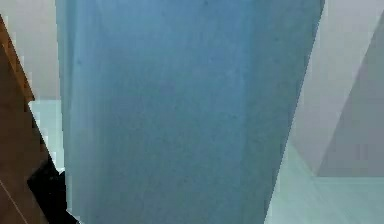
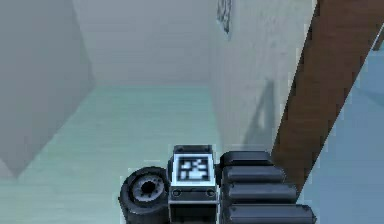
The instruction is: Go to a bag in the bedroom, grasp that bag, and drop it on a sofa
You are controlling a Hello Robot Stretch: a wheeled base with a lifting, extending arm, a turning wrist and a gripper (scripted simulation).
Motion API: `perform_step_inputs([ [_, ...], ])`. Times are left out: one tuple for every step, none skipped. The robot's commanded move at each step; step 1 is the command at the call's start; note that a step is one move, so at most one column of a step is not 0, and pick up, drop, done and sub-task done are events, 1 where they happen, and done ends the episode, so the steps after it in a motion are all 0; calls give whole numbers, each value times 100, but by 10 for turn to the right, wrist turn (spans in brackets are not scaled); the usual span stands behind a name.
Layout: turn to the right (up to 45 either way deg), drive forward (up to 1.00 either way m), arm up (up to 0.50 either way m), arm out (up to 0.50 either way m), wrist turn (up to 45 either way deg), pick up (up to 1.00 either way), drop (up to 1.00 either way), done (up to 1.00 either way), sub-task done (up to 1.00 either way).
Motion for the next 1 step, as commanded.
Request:
perform_step_inputs([
  [0, 65, 0, 0, 0, 0, 0, 0, 0],
])
